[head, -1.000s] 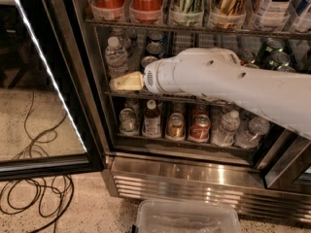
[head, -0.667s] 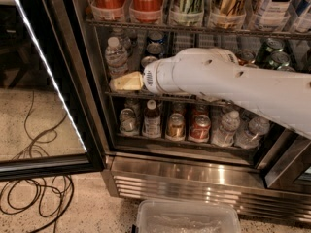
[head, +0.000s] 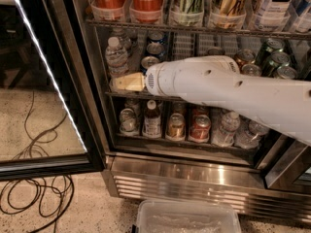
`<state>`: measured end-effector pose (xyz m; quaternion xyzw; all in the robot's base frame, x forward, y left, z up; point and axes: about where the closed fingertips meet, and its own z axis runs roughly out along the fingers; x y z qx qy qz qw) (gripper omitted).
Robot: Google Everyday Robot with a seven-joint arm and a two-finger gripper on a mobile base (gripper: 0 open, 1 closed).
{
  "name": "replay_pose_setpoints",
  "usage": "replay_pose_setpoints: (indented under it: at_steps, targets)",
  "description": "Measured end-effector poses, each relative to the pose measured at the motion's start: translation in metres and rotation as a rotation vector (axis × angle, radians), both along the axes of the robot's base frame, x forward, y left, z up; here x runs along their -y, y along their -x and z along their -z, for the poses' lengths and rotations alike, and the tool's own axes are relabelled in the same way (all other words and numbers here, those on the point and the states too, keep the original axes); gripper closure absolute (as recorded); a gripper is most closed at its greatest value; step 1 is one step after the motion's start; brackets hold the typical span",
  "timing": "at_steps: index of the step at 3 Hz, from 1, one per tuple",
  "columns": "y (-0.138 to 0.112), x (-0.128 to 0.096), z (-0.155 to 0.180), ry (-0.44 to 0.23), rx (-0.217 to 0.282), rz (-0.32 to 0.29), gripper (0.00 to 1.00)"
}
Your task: Pick pepsi can from middle shelf of fridge
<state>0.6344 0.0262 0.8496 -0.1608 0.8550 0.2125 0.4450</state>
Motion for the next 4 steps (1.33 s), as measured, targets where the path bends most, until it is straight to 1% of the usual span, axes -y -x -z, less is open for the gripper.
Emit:
replay_pose_setpoints:
  at_steps: [1, 2, 4]
  targets:
    - [-0.003, 0.014, -0.004, -0.034, 0.07, 0.051, 0.0]
    - [-0.004, 0.019, -0.006, -0.051, 0.108, 0.064, 0.0]
    - [0.0, 0.008, -0.005, -0.057, 0.148, 0.04, 0.0]
